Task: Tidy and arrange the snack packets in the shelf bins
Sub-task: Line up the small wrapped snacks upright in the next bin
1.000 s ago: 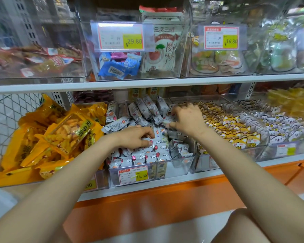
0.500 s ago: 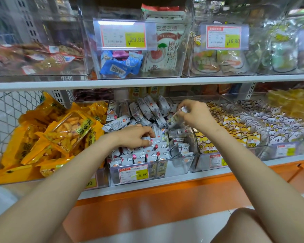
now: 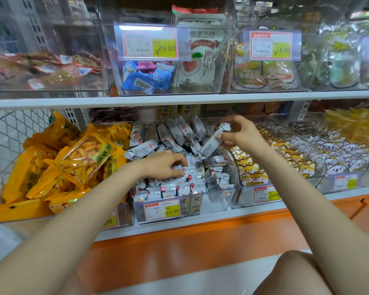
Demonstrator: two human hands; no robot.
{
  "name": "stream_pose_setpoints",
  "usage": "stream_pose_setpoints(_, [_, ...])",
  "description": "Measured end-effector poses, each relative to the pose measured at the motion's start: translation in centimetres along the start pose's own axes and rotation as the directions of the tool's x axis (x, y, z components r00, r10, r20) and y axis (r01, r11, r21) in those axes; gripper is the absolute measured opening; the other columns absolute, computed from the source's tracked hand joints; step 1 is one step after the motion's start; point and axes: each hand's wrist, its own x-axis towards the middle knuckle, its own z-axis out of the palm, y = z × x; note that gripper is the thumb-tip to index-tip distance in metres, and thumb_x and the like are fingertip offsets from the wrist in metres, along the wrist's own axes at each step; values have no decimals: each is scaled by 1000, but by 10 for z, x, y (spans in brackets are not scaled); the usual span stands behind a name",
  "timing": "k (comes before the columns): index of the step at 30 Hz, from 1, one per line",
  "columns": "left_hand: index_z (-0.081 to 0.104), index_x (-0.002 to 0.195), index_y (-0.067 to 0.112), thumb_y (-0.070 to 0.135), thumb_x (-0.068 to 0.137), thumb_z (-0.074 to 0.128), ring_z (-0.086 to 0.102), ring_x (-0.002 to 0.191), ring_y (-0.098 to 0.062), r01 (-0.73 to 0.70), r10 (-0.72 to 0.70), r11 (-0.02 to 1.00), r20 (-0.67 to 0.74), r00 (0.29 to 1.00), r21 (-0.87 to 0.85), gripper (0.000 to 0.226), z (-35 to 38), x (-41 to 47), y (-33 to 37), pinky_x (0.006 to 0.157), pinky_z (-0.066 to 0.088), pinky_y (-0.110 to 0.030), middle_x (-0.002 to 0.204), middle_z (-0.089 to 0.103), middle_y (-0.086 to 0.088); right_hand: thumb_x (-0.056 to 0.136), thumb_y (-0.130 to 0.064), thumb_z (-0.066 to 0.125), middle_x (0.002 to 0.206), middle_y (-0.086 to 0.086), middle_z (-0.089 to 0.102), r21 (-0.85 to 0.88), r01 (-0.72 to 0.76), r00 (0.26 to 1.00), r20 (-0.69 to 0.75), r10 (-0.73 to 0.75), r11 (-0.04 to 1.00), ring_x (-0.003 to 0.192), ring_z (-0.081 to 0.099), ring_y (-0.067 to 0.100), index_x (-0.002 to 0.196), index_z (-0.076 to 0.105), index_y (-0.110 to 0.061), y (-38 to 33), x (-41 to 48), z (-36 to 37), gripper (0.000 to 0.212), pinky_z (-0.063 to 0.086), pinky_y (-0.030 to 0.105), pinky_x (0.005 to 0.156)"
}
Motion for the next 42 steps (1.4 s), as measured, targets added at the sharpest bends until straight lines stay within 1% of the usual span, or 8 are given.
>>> stream_pose_setpoints(5, [53, 114, 17, 23, 92, 57, 55, 95, -15, -80, 55, 972, -116, 992, -221, 23, 2, 2, -2, 83, 44, -27, 104, 56, 1, 71, 17, 67, 94, 7, 61, 10, 42, 989, 144, -43, 999, 84, 59, 17, 85, 56, -18, 9, -5, 1, 39, 53, 33, 73])
stream_pose_setpoints(10, [39, 109, 12, 30, 84, 68, 54, 78, -10, -53, -195, 853, -412, 890, -519, 42, -6, 3, 3, 69, 45, -20, 91, 49, 4, 69, 23, 64, 91, 4, 60, 122, 44, 979, 191, -68, 991, 80, 63, 12, 83, 52, -15, 14, -5, 2, 42, 52, 27, 66])
stream_pose_setpoints(14, [45, 120, 13, 18, 85, 67, 67, 85, -19, -119, -204, 575, -283, 937, -809, 42, -12, 1, 6, 75, 56, -27, 121, 54, -6, 70, 21, 65, 87, 0, 62, 143, 76, 971, 214, -106, 987, 80, 63, 11, 83, 52, -16, 17, -3, 12, 41, 54, 23, 62])
stream_pose_setpoints(20, [55, 109, 12, 19, 78, 74, 50, 91, -14, -104, -236, 886, -634, 736, -452, 38, -17, 2, 2, 69, 35, -21, 101, 54, 3, 77, 13, 63, 102, 1, 65, -161, 223, 973, 96, -210, 961, 97, 60, 18, 99, 59, -20, 23, 6, 16, 41, 53, 28, 86])
stream_pose_setpoints(26, [51, 100, 12, 25, 80, 73, 51, 68, -22, -61, -70, 968, -496, 866, -244, 33, -8, 10, 1, 57, 31, -31, 86, 60, -6, 85, 8, 57, 98, 3, 69, -331, 246, 969, 89, -229, 911, 84, 59, 5, 98, 67, -15, 27, 8, 17, 28, 42, 4, 72])
stream_pose_setpoints(30, [43, 82, 12, 21, 79, 74, 41, 68, -22, -49, -33, 980, -396, 918, -195, 32, -17, 13, 1, 53, 24, -30, 70, 50, -4, 86, -2, 61, 102, 0, 68, -514, 339, 935, 274, -224, 788, 76, 53, -1, 108, 70, -11, 24, 12, 26, 25, 34, 9, 72])
stream_pose_setpoints(34, [41, 79, 13, 25, 79, 73, 35, 73, -18, -20, -18, 992, -292, 956, -126, 34, -22, 19, 4, 54, 23, -31, 66, 39, 4, 85, -14, 64, 125, -3, 62, -682, 443, 865, 496, -77, 582, 107, 58, 18, 119, 65, -25, 27, 30, 40, 36, 43, 26, 87])
stream_pose_setpoints(42, [42, 85, 24, 32, 86, 66, 43, 88, -22, 43, -38, 999, -207, 978, 20, 25, -14, 26, -2, 69, 33, -31, 83, 45, 0, 80, -25, 71, 140, 0, 50, -760, 521, 768, 616, 176, 388, 124, 49, 22, 139, 44, -26, 22, 49, 59, 65, 41, 32, 96])
